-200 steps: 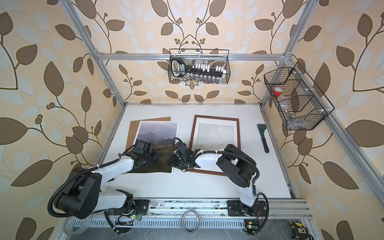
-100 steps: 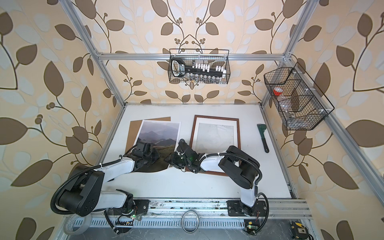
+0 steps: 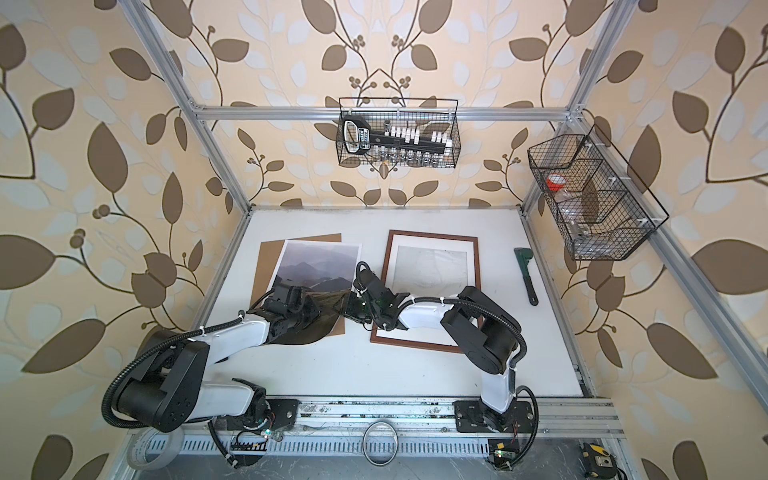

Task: Put the photo into the frame
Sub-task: 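Grasp the landscape photo's edge with the right gripper while left holds the photo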

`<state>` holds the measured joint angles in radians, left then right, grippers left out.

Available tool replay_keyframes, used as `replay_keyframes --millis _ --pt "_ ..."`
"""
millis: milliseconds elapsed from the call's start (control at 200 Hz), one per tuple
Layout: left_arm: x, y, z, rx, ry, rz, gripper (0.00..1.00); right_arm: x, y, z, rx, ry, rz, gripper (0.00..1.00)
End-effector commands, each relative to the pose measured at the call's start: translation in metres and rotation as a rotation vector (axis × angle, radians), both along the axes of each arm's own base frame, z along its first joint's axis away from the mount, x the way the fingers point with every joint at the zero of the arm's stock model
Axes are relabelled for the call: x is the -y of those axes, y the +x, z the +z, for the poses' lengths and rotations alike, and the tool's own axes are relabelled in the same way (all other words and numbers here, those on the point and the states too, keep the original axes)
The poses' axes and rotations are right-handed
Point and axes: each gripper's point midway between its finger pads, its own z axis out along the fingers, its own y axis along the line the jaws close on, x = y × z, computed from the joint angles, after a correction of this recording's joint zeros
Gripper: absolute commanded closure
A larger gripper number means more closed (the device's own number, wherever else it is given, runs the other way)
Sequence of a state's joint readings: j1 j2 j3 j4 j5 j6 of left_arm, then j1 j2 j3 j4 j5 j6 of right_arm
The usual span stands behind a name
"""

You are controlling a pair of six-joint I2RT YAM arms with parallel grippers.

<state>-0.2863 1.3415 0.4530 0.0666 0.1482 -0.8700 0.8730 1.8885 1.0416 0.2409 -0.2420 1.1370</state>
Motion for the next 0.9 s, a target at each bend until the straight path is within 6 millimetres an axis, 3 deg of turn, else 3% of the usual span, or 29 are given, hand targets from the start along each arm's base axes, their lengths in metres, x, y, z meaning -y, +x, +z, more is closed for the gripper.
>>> replay_keyframes --millis 0,300,450,620,705,895 --pt "-0.021 -0.052 -0.038 -0.242 0.096 0.008 0.72 0.002 0.002 -0.021 -0.015 -0.058 -0.017 0.61" --pt "-0.023 -0.051 -0.034 -0.231 0.105 0.007 0.71 -0.008 0.0 -0.021 -0.022 -0.01 -0.043 0.65" --pt "-0.021 -0.048 -0.029 -0.219 0.1 0.0 0.7 -0.011 0.003 -0.026 -0.016 -0.028 -0.038 0.79" --pt "-0.022 -0.043 -0.009 -0.189 0.117 -0.006 0.68 -0.004 0.005 -0.028 0.006 -0.079 -0.021 0.96" --pt "-0.028 -0.04 0.015 -0.163 0.151 -0.001 0.64 0.002 0.011 -0.008 0.052 -0.089 0.002 1.0" --pt "-0.047 -0.025 0.093 -0.043 0.272 0.011 0.56 0.026 0.023 0.059 0.162 -0.184 0.134 1.0"
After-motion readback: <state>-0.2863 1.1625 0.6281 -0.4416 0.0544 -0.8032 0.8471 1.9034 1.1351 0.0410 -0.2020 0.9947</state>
